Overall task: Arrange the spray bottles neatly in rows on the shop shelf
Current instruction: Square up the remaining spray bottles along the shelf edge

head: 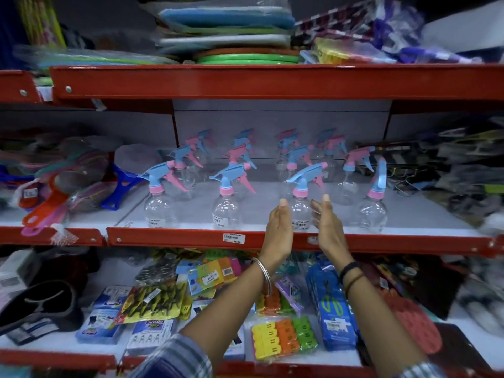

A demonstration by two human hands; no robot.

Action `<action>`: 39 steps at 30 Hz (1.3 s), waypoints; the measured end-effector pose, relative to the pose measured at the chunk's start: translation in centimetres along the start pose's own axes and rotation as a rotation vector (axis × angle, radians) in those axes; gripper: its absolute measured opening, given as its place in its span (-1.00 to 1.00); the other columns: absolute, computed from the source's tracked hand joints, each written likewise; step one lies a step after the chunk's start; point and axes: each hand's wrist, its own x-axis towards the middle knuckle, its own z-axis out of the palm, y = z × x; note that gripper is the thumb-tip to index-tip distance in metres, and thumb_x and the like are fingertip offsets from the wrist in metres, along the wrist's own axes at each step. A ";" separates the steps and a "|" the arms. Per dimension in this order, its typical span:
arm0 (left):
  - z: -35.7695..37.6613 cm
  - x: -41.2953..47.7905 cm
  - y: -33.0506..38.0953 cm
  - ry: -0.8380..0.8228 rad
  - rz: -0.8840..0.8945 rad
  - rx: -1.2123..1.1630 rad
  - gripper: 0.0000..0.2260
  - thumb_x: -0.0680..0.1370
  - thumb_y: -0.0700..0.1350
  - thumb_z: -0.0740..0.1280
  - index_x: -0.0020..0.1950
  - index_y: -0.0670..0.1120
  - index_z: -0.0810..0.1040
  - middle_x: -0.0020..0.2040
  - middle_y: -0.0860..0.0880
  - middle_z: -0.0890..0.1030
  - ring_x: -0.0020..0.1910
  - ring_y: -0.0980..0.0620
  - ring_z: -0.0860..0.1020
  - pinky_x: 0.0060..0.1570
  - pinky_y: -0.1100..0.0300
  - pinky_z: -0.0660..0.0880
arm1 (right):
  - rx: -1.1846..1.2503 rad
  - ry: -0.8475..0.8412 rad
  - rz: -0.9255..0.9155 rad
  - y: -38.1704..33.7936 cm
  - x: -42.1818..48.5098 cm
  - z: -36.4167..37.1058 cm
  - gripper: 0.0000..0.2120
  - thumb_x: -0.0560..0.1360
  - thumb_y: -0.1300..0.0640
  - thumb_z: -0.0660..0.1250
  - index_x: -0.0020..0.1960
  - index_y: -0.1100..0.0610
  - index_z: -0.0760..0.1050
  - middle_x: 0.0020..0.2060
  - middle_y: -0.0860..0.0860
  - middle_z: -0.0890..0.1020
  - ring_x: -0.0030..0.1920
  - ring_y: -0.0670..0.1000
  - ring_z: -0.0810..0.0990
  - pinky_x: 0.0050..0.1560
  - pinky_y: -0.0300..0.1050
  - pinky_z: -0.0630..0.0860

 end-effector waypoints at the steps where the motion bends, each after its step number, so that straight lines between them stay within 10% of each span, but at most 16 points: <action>1: 0.2 0.1 0.1 0.002 -0.002 0.002 -0.39 0.54 0.27 -0.15 0.47 -0.04 0.20 0.51 -0.01 0.23 0.46 0.06 0.21 0.46 0.11 0.11 | 0.002 0.006 0.003 0.1 -0.1 -0.1 -0.18 0.38 -0.46 -0.16 0.36 0.03 0.37 0.37 0.07 0.45 0.22 0.07 0.48 0.31 0.24 0.37; 7: 0.5 0.6 0.4 0.024 -0.009 -0.003 -0.42 0.56 0.23 -0.16 0.47 -0.03 0.20 0.50 -0.01 0.25 0.47 0.05 0.20 0.32 0.27 0.08 | 0.033 0.061 -0.031 0.2 -0.7 0.2 -0.23 0.33 -0.49 -0.15 0.17 0.02 0.46 0.02 0.01 0.51 0.08 0.07 0.52 0.20 0.24 0.46; 15: 1.4 -0.3 -0.3 0.114 0.085 0.092 -0.41 0.55 0.25 -0.12 0.47 -0.05 0.19 0.50 -0.01 0.20 0.49 0.05 0.16 0.47 0.16 0.04 | 0.032 0.066 -0.143 1.0 -1.2 -0.4 -0.48 0.47 -0.35 -0.11 0.08 -0.04 0.43 0.10 0.05 0.54 0.09 0.01 0.51 0.23 0.07 0.43; 22: 5.5 -2.8 0.1 0.113 0.350 0.167 -0.58 0.58 0.13 -0.03 0.42 0.05 0.21 0.45 0.11 0.17 0.43 0.31 0.04 0.36 0.46 -0.06 | 0.109 0.350 -0.449 2.1 -2.4 -6.3 -0.54 0.53 -0.13 -0.08 0.15 0.05 0.48 0.12 0.09 0.58 0.14 -0.02 0.54 0.16 -0.22 0.42; 28: 10.1 -2.1 1.6 -0.190 0.082 0.084 -0.51 0.60 0.13 -0.11 0.50 -0.01 0.04 0.54 0.06 0.05 0.40 0.30 -0.02 0.39 0.31 -0.12 | 0.076 0.439 -0.262 2.6 1.6 -11.0 -0.51 0.58 -0.13 -0.11 0.22 0.12 0.43 0.21 0.13 0.49 0.19 0.00 0.44 0.22 -0.09 0.34; 34: 12.8 -0.9 2.2 -0.212 -0.021 -0.022 -0.41 0.55 0.25 -0.18 0.49 -0.03 0.11 0.52 0.03 0.16 0.38 0.25 0.13 0.36 0.28 0.01 | -0.094 0.085 -0.012 2.4 4.8 -13.4 -0.01 0.26 -0.58 -0.27 0.36 0.01 0.40 0.40 0.05 0.43 0.38 0.08 0.38 0.32 0.29 0.35; 39: 13.7 -0.5 2.5 -0.172 -0.051 -0.065 -0.09 0.31 0.48 -0.23 0.50 -0.05 0.09 0.54 0.00 0.14 0.50 0.08 0.10 0.47 0.13 0.01 | 0.013 0.084 0.019 2.7 4.2 -14.1 -0.11 0.39 -0.46 -0.24 0.35 0.12 0.41 0.35 0.11 0.48 0.34 0.06 0.42 0.40 0.09 0.27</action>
